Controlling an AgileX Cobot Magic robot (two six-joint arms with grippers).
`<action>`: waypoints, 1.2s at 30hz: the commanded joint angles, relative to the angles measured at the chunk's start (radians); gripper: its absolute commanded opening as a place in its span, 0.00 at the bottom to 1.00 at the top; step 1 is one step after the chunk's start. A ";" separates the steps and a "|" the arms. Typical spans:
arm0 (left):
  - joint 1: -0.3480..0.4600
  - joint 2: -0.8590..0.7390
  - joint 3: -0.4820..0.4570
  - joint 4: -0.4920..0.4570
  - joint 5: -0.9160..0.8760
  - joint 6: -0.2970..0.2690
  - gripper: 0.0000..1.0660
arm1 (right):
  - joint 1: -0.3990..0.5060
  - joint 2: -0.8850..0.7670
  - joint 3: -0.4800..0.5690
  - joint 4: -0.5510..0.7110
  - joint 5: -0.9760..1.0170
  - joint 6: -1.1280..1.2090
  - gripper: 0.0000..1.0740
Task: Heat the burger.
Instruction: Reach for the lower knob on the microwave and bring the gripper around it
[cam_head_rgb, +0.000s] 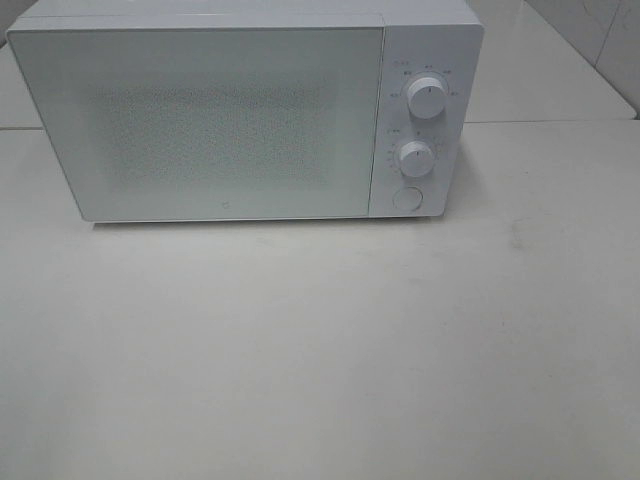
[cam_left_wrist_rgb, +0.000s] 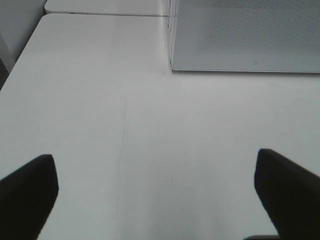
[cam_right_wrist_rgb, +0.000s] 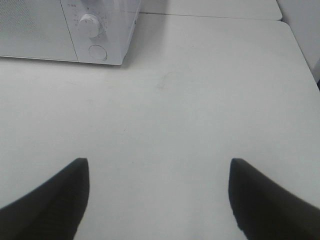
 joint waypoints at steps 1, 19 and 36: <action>0.003 -0.022 0.005 0.000 -0.013 -0.007 0.94 | -0.004 -0.026 0.003 0.000 -0.015 -0.001 0.70; 0.003 -0.022 0.005 0.000 -0.013 -0.007 0.94 | -0.004 -0.027 0.003 0.000 -0.015 -0.001 0.70; 0.003 -0.022 0.005 0.000 -0.013 -0.007 0.94 | -0.004 0.118 -0.038 0.000 -0.145 0.003 0.70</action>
